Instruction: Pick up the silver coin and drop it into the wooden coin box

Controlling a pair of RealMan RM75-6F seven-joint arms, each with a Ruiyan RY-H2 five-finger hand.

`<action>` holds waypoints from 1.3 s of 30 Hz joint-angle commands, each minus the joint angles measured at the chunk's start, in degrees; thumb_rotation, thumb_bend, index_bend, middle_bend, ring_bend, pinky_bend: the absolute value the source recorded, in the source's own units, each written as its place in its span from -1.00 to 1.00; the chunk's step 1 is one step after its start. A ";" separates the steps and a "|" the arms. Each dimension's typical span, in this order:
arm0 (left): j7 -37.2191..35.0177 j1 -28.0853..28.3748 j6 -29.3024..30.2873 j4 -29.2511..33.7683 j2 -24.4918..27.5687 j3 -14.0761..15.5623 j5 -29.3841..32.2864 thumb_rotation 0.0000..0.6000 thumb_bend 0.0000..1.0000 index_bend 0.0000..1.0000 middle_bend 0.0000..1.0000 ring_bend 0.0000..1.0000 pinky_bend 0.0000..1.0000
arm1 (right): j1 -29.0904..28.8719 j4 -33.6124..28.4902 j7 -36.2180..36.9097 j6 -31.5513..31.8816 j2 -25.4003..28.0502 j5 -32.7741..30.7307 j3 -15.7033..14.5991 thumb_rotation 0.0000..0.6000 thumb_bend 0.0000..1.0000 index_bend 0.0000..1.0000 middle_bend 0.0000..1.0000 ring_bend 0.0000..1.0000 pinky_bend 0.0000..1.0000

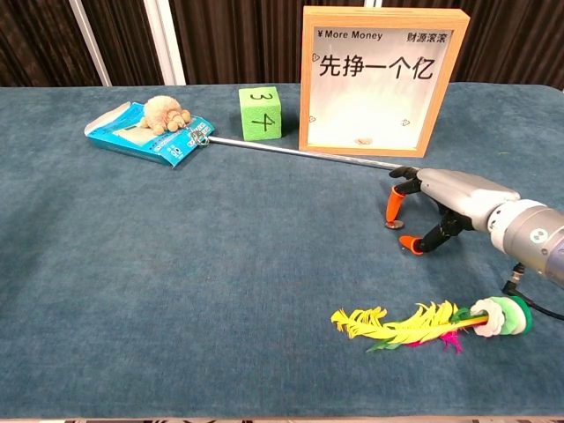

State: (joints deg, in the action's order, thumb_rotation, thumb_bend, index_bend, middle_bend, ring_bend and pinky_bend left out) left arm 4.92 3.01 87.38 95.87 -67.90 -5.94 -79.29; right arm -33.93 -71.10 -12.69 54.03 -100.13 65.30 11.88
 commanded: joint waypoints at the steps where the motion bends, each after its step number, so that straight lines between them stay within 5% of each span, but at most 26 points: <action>1: 0.06 0.00 -0.03 0.02 0.01 0.01 0.07 1.00 -0.21 -0.71 -0.95 -0.93 -1.00 | -0.27 0.20 -0.19 -0.15 -0.11 -0.23 0.16 1.00 -0.15 -0.09 -0.94 -1.00 -1.00; 39: 0.69 0.11 -0.52 0.34 0.14 0.13 0.57 1.00 -0.21 -0.68 -0.95 -0.92 -1.00 | -1.60 3.57 2.54 0.12 -2.18 -2.01 1.87 1.00 -0.01 0.27 -0.94 -1.00 -1.00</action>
State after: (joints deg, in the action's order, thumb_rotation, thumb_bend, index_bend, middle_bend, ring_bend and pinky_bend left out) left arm 5.61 3.12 86.86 96.21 -67.76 -5.81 -78.72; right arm -35.54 -67.52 -10.16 54.15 -102.32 63.30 13.73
